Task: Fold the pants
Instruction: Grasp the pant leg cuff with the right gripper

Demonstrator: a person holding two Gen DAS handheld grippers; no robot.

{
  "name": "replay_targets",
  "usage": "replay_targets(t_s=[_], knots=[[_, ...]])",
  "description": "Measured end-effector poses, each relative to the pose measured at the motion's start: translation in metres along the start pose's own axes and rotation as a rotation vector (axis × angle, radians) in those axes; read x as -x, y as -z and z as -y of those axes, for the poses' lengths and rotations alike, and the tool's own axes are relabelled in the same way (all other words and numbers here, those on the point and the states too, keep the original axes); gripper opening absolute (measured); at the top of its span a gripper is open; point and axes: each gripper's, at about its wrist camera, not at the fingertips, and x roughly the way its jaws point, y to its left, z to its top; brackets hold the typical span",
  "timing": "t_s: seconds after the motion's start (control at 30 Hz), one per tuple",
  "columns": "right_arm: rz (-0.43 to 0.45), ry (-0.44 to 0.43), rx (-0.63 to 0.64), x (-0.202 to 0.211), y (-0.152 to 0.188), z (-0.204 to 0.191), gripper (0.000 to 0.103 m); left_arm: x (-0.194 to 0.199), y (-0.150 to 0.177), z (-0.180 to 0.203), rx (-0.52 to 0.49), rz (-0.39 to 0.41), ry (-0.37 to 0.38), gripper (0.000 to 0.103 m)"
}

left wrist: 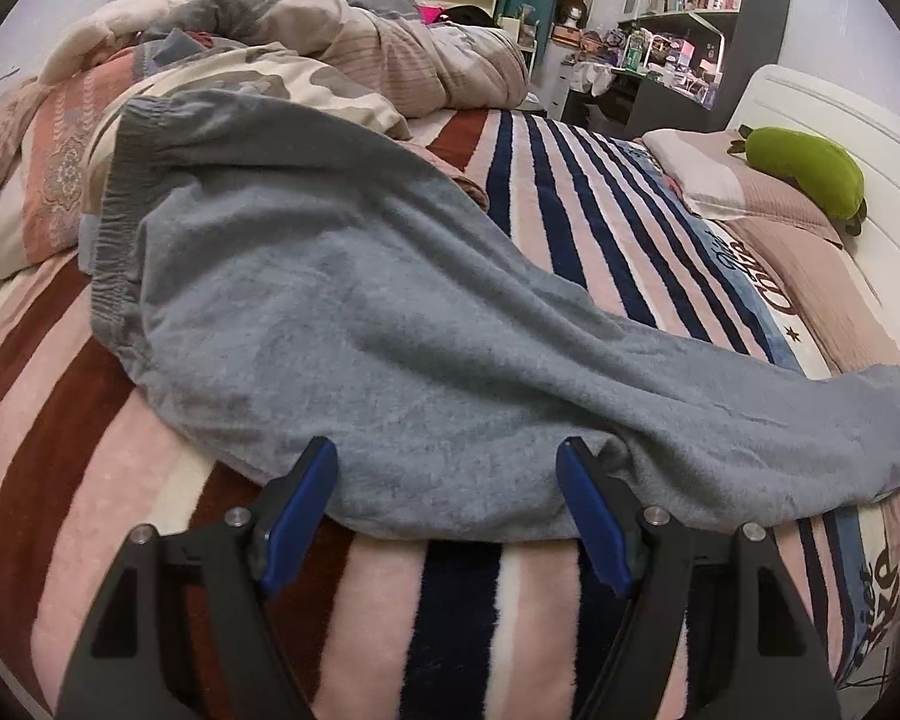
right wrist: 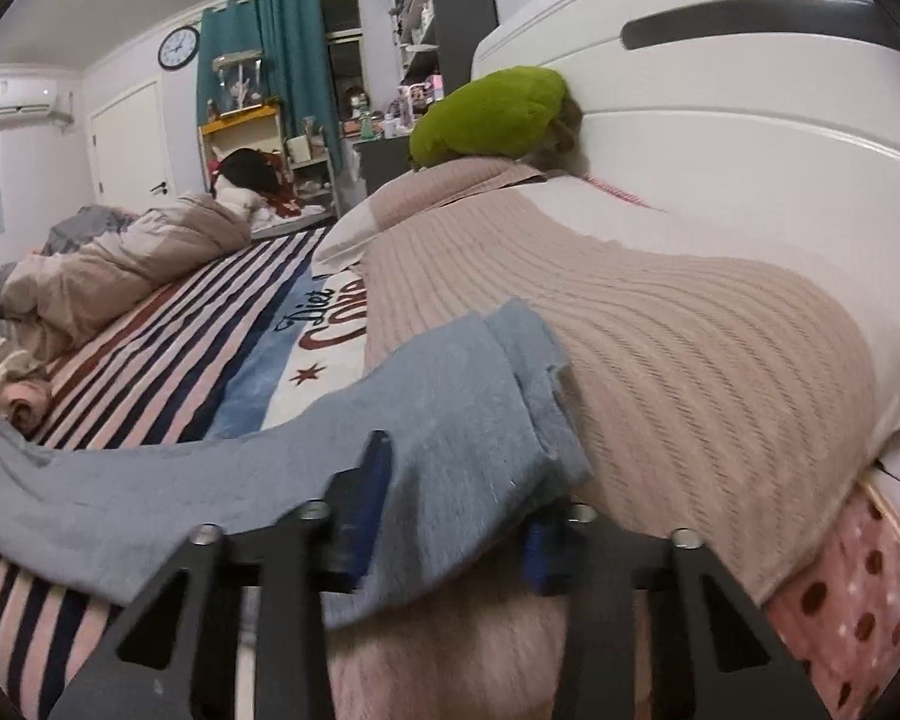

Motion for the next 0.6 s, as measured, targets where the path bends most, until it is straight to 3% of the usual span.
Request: replay_targets(t_s=[0.03,0.07,0.3,0.6], knots=[[0.0,-0.005,0.003,-0.003,-0.002,-0.001,0.006,0.0,0.0,-0.001,0.003,0.0,0.001,0.072],[0.003,-0.007,0.009,-0.004,-0.002,-0.002,0.004,0.001,0.0,-0.001,0.004,-0.001,0.002,0.072],[0.104,0.052,0.047,0.015,-0.014,-0.001,0.001,0.004,-0.001,0.001,-0.005,0.002,0.009,0.072],[0.115,0.086,0.084,0.043,-0.039,0.013,0.001,0.015,-0.008,0.011,-0.022,0.022,0.04,0.072]])
